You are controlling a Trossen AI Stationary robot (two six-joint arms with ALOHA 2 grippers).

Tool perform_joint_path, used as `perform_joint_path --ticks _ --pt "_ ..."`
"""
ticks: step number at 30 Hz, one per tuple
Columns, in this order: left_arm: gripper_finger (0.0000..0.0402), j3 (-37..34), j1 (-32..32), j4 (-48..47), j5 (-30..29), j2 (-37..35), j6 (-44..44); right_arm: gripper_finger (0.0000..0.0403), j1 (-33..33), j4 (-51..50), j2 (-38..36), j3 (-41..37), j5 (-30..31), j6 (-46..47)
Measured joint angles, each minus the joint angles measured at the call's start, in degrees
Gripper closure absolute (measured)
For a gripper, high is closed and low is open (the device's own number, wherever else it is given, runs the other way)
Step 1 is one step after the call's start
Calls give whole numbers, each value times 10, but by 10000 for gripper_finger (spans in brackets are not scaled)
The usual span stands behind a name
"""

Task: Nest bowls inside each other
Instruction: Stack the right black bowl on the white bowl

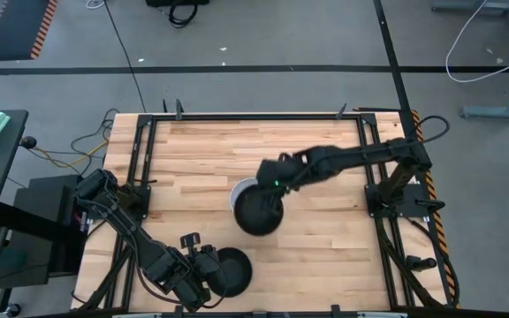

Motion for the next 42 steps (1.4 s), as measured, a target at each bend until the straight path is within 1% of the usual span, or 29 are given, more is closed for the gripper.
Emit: perform_joint_path --ticks 6,11,14,17,25,28,31,37,42 --pt "340 0 0 0 0 0 6 398 -59 -3 0 10 -21 -10" --pt "347 0 0 0 0 0 6 398 -87 -7 5 10 -27 -11" --pt "349 0 0 0 0 0 6 398 -91 -11 14 10 -28 -12" --pt "347 0 0 0 0 0 6 398 -95 -13 27 9 -43 -12" --pt "350 0 4 -2 9 0 6 398 -108 -22 94 9 -71 -30" --pt "353 0 4 -2 9 0 13 398 -113 -55 112 9 -79 -29" --pt "353 0 4 -2 9 0 14 398 -114 -85 115 11 -79 -24" --pt "350 0 4 -2 9 0 15 398 -101 -96 95 8 -70 -23" --pt "354 0 5 -2 9 0 15 398 -91 -94 82 8 -85 -18"
